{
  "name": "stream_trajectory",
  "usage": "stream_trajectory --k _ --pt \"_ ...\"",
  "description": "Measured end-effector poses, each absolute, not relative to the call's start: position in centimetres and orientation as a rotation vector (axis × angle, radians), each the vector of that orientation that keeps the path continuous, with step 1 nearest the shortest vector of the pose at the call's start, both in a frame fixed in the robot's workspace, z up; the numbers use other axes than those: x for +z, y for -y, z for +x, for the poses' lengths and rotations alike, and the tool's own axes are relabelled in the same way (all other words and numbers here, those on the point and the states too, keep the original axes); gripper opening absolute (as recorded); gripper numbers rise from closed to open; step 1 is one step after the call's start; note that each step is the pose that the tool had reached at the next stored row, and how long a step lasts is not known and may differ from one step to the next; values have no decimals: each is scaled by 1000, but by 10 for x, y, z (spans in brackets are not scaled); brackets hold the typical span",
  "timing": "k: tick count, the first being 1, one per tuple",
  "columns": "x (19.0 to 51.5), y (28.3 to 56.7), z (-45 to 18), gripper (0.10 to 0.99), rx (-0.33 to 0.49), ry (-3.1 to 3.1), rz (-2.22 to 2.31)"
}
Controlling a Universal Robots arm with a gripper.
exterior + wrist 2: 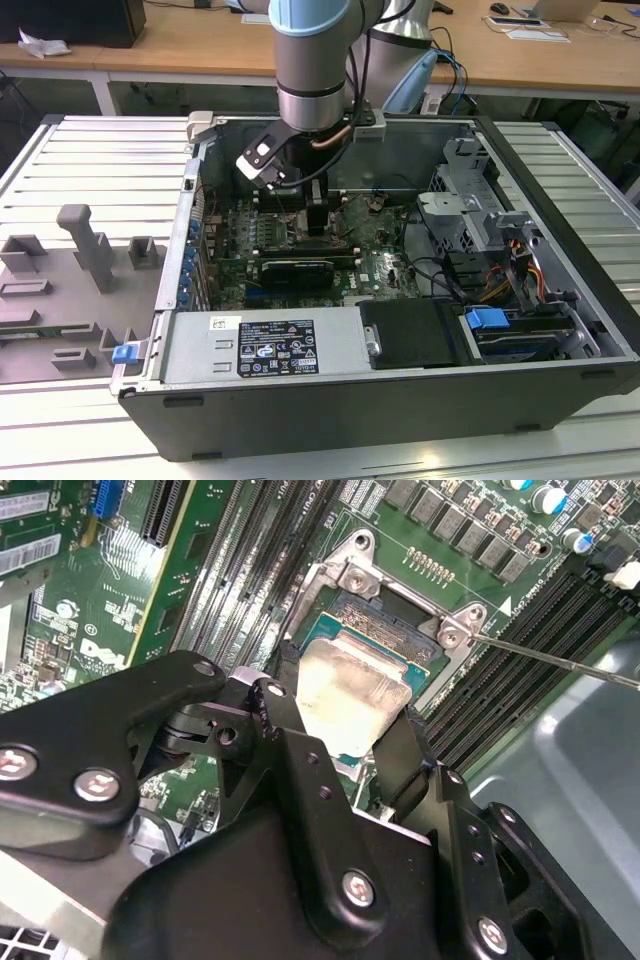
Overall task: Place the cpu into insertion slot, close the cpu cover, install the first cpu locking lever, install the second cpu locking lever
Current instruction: 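Place the cpu into insertion slot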
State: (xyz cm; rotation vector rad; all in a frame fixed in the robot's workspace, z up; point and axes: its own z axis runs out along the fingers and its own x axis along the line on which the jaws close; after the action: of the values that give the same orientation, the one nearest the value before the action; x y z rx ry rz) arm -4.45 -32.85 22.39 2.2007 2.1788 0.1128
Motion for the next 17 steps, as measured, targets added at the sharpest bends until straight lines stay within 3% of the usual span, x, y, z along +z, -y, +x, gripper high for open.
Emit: stream_trajectory --k 17 --pt "215 323 -46 541 112 -2173 2206"
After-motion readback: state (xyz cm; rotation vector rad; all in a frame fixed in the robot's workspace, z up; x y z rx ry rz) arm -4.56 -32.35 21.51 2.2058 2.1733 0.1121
